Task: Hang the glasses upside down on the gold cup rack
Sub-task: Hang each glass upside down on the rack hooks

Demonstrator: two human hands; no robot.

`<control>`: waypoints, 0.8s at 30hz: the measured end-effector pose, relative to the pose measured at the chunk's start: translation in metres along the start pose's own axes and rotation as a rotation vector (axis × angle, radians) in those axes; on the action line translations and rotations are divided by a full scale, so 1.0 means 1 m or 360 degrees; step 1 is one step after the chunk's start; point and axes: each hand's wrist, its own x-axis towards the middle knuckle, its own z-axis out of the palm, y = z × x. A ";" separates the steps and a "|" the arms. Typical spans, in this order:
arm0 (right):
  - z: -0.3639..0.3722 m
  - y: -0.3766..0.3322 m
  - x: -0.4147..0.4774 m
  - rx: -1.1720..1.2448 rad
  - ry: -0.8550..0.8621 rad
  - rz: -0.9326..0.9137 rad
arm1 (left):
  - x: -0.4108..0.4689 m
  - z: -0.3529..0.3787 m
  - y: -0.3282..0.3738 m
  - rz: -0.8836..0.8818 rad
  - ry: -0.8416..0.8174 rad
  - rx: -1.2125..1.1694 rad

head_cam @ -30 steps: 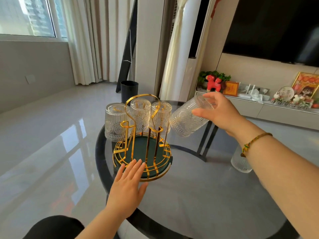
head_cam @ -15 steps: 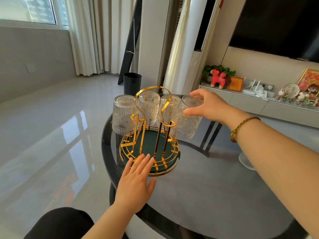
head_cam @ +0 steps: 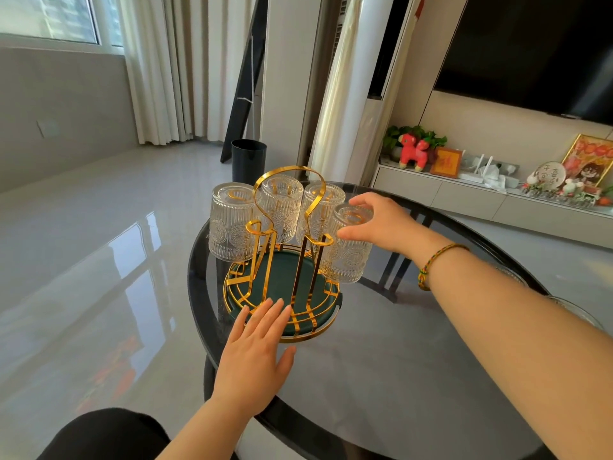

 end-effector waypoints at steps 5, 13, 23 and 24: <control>0.001 0.000 0.000 0.0010 -0.0022 0.0002 | 0.000 -0.003 0.002 0.0042 0.0099 0.0013; -0.005 0.018 -0.029 0.0146 0.0174 0.0028 | -0.002 -0.006 0.004 -0.0036 -0.0001 -0.0031; 0.011 0.129 -0.130 0.0470 0.0993 0.0532 | -0.010 -0.019 0.053 0.0233 -0.0193 0.0094; 0.014 0.136 -0.135 0.0474 0.1032 0.0587 | -0.008 -0.015 0.059 0.0327 -0.0212 0.0117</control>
